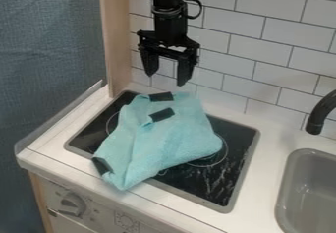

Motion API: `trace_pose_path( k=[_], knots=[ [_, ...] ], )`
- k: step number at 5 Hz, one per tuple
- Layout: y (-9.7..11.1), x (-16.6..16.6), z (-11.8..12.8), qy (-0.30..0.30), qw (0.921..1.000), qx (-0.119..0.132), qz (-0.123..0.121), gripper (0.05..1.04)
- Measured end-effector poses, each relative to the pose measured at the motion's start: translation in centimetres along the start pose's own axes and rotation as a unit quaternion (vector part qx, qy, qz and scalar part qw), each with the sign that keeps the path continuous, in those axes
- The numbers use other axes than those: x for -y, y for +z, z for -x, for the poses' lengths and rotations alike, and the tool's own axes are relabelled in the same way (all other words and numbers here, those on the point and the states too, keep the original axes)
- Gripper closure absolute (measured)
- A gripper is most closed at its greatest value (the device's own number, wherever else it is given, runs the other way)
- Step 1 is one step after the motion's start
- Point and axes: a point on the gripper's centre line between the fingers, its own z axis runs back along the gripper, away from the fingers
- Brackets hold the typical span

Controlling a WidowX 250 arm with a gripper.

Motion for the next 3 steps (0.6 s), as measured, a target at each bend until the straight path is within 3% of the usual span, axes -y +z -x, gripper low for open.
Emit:
trace_pose_path(
  k=[1,3],
  knots=[
    [-1.6,0.1,0.6,0.0,0.9998,-0.022,0.004,0.085],
    [-3.6,-1.7,-0.6,-0.049,0.9979,-0.025,-0.035,0.085]
  ],
)
